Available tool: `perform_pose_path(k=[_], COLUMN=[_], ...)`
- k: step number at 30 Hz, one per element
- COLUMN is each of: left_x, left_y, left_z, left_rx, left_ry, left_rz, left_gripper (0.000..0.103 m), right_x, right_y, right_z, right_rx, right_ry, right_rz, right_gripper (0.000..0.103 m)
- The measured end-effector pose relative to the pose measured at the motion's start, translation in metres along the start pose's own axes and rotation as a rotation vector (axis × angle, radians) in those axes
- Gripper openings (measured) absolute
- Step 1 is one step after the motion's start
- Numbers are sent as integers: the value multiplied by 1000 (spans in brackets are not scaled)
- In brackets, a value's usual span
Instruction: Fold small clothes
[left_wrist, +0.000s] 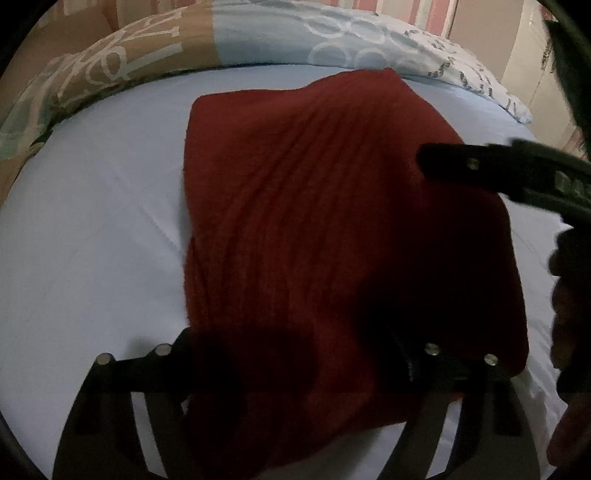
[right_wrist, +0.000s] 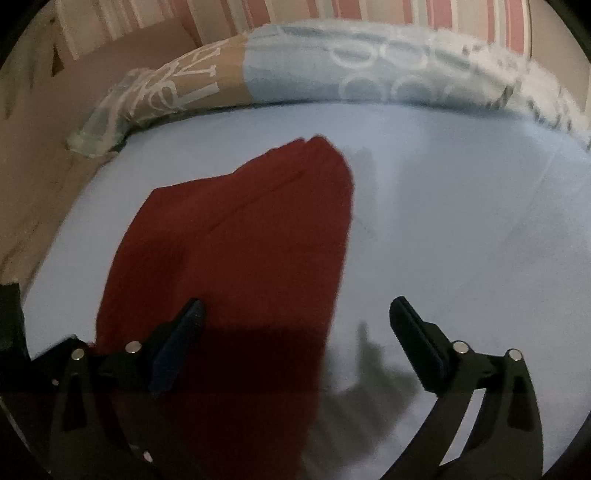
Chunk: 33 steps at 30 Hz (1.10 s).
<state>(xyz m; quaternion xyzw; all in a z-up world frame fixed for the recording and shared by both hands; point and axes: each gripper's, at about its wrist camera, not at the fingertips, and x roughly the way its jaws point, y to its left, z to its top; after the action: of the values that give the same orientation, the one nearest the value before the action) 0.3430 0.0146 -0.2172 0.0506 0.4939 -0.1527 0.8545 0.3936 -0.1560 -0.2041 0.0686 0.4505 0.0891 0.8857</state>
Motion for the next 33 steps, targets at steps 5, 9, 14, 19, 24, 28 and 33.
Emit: perform_pose_path(k=[5, 9, 14, 19, 24, 28, 33], left_x=[-2, -5, -16, -40, -82, -84, -51], left_y=[-3, -5, -7, -33, -96, -157, -196], left_z=[1, 4, 5, 1, -27, -62, -77], left_rx=[9, 13, 5, 12, 27, 89, 105], left_ry=[0, 10, 13, -11, -17, 9, 42], left_rz=[11, 28, 28, 27, -42, -58, -14], left_gripper=[71, 50, 32, 31, 32, 33, 39], right_x=[9, 3, -20, -61, -127, -148, -127], right_y=[2, 20, 35, 31, -17, -65, -108], right_z=[-2, -2, -4, -11, -47, -88, -114], right_rx=[36, -33, -137, -184, -121, -108, -82], right_ry=[36, 20, -62, -116, -88, -2, 53], right_rz=[85, 43, 33, 40, 51, 14, 1], right_gripper=[60, 45, 38, 38, 38, 38, 40])
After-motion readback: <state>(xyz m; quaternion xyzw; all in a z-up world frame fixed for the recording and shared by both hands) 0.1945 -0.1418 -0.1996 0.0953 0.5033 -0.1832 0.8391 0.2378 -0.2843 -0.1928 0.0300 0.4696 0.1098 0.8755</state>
